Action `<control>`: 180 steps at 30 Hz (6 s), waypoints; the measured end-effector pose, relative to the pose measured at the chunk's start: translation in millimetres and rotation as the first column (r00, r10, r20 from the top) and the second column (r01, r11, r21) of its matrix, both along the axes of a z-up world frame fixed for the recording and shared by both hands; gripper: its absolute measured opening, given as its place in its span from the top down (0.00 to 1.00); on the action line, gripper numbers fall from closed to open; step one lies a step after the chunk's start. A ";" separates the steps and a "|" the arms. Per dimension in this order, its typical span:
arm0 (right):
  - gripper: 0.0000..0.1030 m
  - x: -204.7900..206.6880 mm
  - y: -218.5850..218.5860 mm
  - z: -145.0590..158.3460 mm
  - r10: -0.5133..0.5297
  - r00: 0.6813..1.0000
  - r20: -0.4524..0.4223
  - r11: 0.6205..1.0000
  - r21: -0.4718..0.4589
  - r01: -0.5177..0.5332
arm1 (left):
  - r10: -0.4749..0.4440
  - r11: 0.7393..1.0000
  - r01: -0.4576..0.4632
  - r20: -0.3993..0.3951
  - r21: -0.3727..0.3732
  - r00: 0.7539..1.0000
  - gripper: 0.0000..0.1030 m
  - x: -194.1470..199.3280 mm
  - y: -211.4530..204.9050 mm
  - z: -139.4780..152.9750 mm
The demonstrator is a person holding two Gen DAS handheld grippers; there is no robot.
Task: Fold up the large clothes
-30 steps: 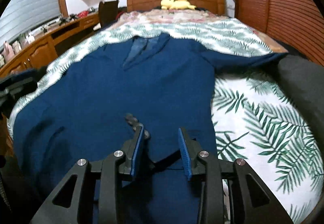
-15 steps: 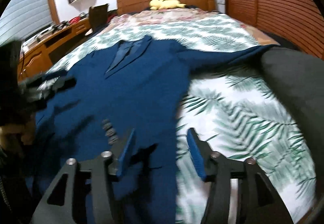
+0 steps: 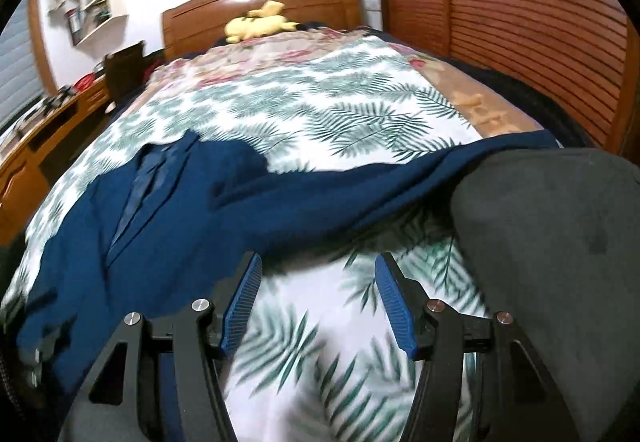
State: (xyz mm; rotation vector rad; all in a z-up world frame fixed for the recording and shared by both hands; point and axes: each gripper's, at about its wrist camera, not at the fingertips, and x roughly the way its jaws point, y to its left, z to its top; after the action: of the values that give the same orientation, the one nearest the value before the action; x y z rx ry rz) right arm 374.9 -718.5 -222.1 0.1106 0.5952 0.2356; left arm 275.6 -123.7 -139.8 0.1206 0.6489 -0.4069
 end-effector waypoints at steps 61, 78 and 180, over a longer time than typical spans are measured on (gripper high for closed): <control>0.46 22.9 52.3 -48.8 -0.072 0.992 -0.105 0.987 -0.154 0.056 | 0.001 1.000 -0.001 0.000 -0.026 1.000 0.27 -3.0 6.1 0.7; 0.83 79.8 61.0 -69.9 -0.066 0.983 -0.171 0.987 -0.153 0.040 | -0.004 1.000 0.004 0.000 -0.029 1.000 0.27 -2.7 6.2 0.7; 0.51 -138.9 180.1 -31.5 0.425 0.905 0.009 0.899 -0.116 -0.422 | 0.182 0.983 -0.156 -0.351 0.100 0.918 0.90 50.6 80.4 -18.7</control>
State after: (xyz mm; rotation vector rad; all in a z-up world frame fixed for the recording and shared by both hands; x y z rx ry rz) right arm 236.0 -538.5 -253.7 -0.1346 0.5927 0.6265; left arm 326.2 -43.3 -158.5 0.0554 1.0287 -0.2389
